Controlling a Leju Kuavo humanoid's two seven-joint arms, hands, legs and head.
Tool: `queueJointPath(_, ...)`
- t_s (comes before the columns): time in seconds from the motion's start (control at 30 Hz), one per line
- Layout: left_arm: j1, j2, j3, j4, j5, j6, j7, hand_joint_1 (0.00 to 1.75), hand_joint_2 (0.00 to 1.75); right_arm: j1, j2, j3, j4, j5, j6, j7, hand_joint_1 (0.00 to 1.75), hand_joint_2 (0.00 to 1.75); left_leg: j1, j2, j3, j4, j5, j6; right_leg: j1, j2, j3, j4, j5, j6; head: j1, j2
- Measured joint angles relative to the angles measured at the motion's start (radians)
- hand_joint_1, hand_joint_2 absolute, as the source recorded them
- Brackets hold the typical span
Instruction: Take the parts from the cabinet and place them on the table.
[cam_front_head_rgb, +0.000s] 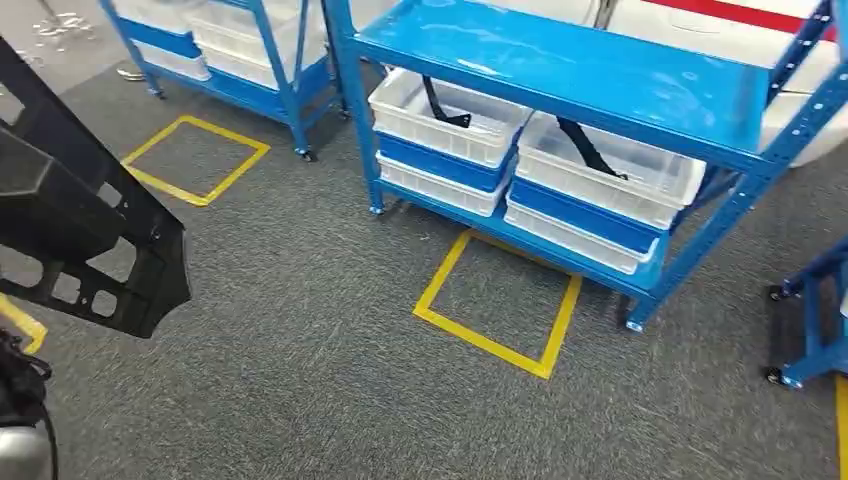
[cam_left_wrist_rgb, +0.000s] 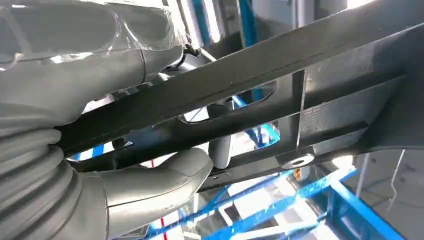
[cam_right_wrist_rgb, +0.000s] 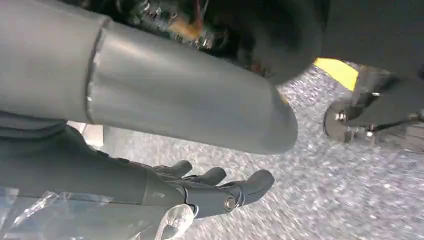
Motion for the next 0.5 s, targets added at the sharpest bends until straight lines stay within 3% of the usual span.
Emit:
queueJointPath(0.1,0.006,0.006,0.003,-0.005,-0.001,-0.001,0.000,1.75,1.75,-0.008,0.001,0.002,0.000,0.000,0.001,-0.002,0.00,0.00,0.013,-0.036,-0.013,-0.006,0.013,-0.021,0.009,-0.035,-0.002,-0.001,0.000,-0.007,-0.002,0.000)
queueJointPath(0.13,0.007,0.012,0.005,-0.009,-0.002,-0.007,0.000,1.75,1.75,-0.010,0.008,0.002,-0.001,0.002,0.002,-0.002,0.00,0.00,0.011,-0.046,-0.017,-0.003,0.013,-0.024,-0.001,-0.053,0.001,-0.012,0.006,-0.015,-0.002,0.000)
queueJointPath(0.17,0.007,0.016,0.007,-0.011,-0.002,-0.014,0.000,1.75,1.75,-0.013,0.006,0.002,0.000,0.002,0.002,-0.002,0.00,0.00,0.006,0.018,-0.028,0.019,-0.005,-0.029,-0.001,-0.067,0.004,-0.016,0.009,-0.020,-0.004,0.000)
queueJointPath(0.2,0.000,0.021,0.008,-0.013,0.004,-0.034,0.002,1.75,1.75,-0.009,0.006,0.003,0.000,0.002,0.002,-0.002,0.00,0.00,0.006,0.061,-0.056,0.080,-0.042,-0.033,0.000,-0.081,0.004,-0.016,0.009,-0.024,-0.006,0.000)
queueJointPath(0.27,0.004,0.022,0.008,-0.013,0.030,-0.062,0.014,1.75,1.75,-0.007,0.006,0.005,0.000,0.000,0.005,-0.002,0.00,0.00,0.013,0.087,-0.135,0.248,-0.113,-0.044,0.001,-0.111,0.004,-0.016,0.007,-0.027,-0.007,0.000)
queueJointPath(0.3,0.007,0.022,0.008,-0.013,0.046,-0.072,0.019,1.75,1.75,-0.007,0.006,0.006,0.000,-0.003,0.005,-0.003,0.00,0.00,0.016,0.090,-0.166,0.313,-0.131,-0.049,0.001,-0.125,0.003,-0.016,0.007,-0.027,-0.007,0.000)
queueJointPath(0.33,0.008,0.023,0.007,-0.013,0.056,-0.077,0.020,1.75,1.75,-0.007,0.006,0.006,0.000,-0.006,0.005,-0.006,0.00,0.00,0.021,0.092,-0.179,0.335,-0.128,-0.052,0.000,-0.140,0.003,-0.015,0.006,-0.027,-0.007,0.000)
queueJointPath(0.37,0.008,0.023,0.007,-0.013,0.059,-0.078,0.020,1.75,1.75,-0.007,0.007,0.006,0.000,-0.010,0.005,-0.008,0.00,0.00,0.026,0.095,-0.162,0.301,-0.102,-0.056,0.000,-0.154,0.004,-0.015,0.005,-0.025,-0.007,0.000)
queueJointPath(0.4,0.009,0.026,0.007,-0.013,0.060,-0.078,0.020,1.75,1.75,-0.008,0.008,0.006,0.000,-0.011,0.005,-0.009,0.00,0.00,0.030,0.102,-0.121,0.226,-0.064,-0.060,-0.002,-0.166,0.006,-0.015,0.003,-0.022,-0.007,0.000)
queueJointPath(0.43,0.009,0.028,0.007,-0.013,0.059,-0.076,0.020,1.75,1.75,-0.008,0.009,0.006,0.000,-0.013,0.005,-0.009,0.00,0.00,0.032,0.124,-0.067,0.123,-0.021,-0.063,-0.003,-0.177,0.010,-0.015,0.000,-0.017,-0.007,0.000)
queueJointPath(0.47,0.009,0.028,0.008,-0.013,0.059,-0.071,0.023,1.75,1.75,-0.007,0.008,0.006,0.000,-0.015,0.005,-0.009,0.00,0.00,0.032,0.174,-0.020,0.041,0.007,-0.066,0.000,-0.184,0.014,-0.015,-0.004,-0.011,-0.007,0.000)
queueJointPath(0.5,0.009,0.028,0.008,-0.013,0.059,-0.068,0.030,1.75,1.75,-0.007,0.005,0.006,0.000,-0.021,0.005,-0.008,0.00,0.00,0.018,0.219,-0.004,0.003,-0.003,-0.063,0.011,-0.192,0.016,-0.012,-0.011,-0.002,-0.008,0.000)
